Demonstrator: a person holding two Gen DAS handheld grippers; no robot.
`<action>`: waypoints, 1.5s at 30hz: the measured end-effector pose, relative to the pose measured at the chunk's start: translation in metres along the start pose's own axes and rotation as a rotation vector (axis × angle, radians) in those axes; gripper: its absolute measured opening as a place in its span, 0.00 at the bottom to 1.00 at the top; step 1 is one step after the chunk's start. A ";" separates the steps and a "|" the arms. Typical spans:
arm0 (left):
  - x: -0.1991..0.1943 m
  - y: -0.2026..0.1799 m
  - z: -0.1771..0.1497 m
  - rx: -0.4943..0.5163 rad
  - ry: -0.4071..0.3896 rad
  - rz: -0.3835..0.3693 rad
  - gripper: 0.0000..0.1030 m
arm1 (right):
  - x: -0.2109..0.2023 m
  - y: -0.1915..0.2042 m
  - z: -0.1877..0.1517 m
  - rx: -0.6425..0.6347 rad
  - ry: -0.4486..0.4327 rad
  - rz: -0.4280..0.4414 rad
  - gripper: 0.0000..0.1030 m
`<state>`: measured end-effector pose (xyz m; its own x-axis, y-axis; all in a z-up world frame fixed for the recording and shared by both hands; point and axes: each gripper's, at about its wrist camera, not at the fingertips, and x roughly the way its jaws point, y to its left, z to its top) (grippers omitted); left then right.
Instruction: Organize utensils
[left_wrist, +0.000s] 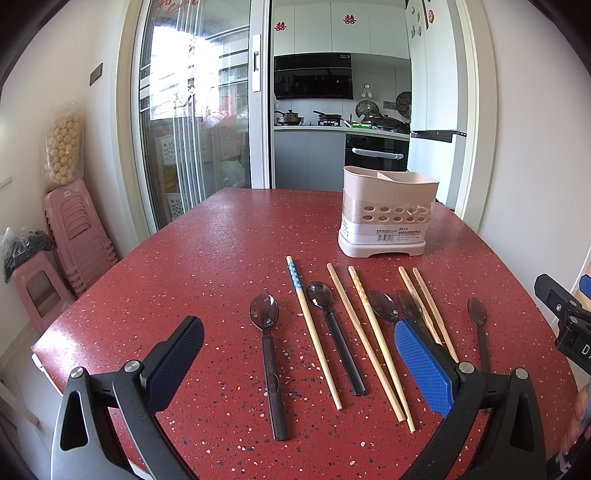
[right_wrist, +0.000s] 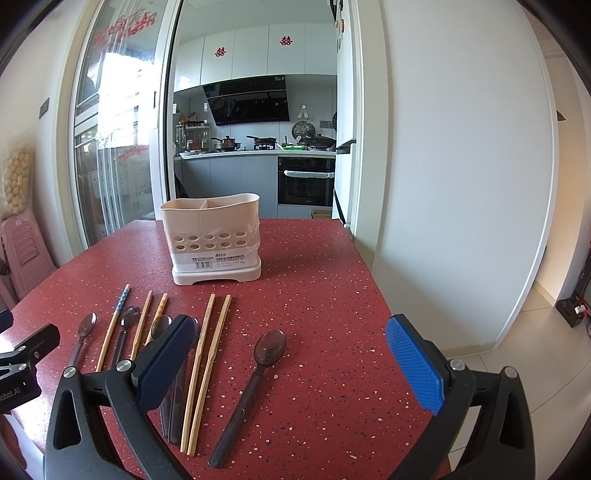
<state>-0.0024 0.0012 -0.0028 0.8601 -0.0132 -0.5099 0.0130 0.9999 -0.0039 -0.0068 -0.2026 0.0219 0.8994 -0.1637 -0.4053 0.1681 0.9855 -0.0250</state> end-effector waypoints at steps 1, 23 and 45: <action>0.000 0.000 0.000 0.000 -0.001 0.000 1.00 | 0.000 0.000 0.000 0.000 -0.001 0.000 1.00; 0.000 0.001 0.000 -0.002 0.001 0.000 1.00 | 0.000 0.000 0.000 0.000 0.002 0.000 1.00; 0.008 0.006 -0.003 -0.014 0.047 0.012 1.00 | 0.006 0.003 -0.002 -0.006 0.029 0.010 1.00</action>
<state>0.0035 0.0074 -0.0097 0.8354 -0.0018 -0.5497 -0.0041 0.9999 -0.0095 -0.0019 -0.2001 0.0178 0.8889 -0.1524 -0.4320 0.1565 0.9873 -0.0264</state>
